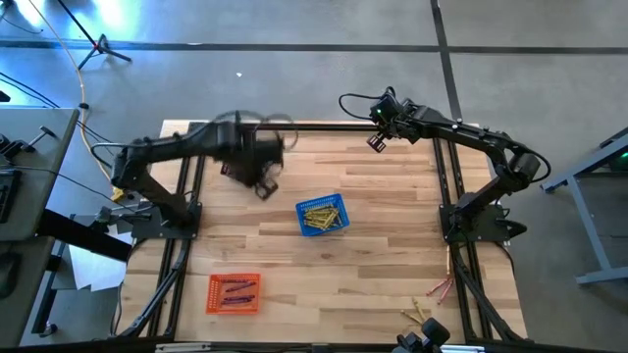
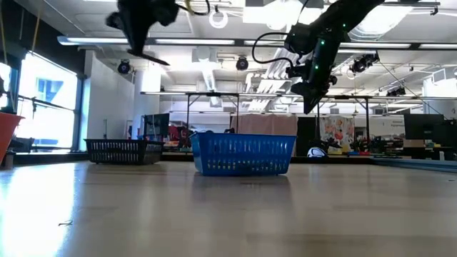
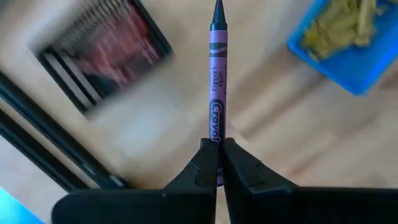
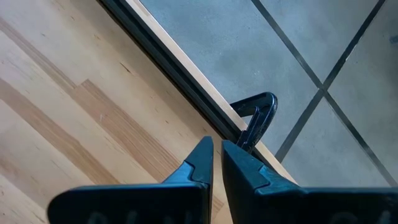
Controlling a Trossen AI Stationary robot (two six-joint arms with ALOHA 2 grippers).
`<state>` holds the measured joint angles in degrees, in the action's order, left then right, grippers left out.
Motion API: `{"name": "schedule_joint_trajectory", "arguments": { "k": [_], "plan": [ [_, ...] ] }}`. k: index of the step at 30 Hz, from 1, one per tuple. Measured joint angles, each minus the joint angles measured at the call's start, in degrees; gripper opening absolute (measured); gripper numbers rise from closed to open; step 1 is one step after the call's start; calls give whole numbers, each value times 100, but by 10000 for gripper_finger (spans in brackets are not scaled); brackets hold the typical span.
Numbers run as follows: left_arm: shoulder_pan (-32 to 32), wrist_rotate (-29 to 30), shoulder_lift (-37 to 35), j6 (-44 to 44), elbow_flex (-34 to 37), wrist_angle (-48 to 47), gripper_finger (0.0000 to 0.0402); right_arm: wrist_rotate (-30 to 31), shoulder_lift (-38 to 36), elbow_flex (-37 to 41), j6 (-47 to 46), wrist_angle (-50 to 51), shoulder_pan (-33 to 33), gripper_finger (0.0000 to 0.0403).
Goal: Sort crayons
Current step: Put the violet crayon into the orange basket
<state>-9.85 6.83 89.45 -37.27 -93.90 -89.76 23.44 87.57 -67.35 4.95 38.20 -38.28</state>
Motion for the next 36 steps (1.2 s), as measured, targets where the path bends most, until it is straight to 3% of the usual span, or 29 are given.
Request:
{"name": "schedule_joint_trajectory", "arguments": {
  "k": [8, 17, 27, 36],
  "plan": [
    [2047, -553, -214, -3637, 279, 179, 2, -2, 2, 2, 0, -26, 2, 16],
    [3958, -555, 292, -6593, 279, 857, 10, -1, 1, 2, 0, -31, 1, 16],
    [5011, -1680, 1066, -8044, 279, 1179, 10, -2, 2, 2, 0, -33, 0, 16],
    [5517, -1615, 1365, -8278, 279, 1104, 10, -2, 1, 2, 0, -34, 1, 16]
  ]
}}
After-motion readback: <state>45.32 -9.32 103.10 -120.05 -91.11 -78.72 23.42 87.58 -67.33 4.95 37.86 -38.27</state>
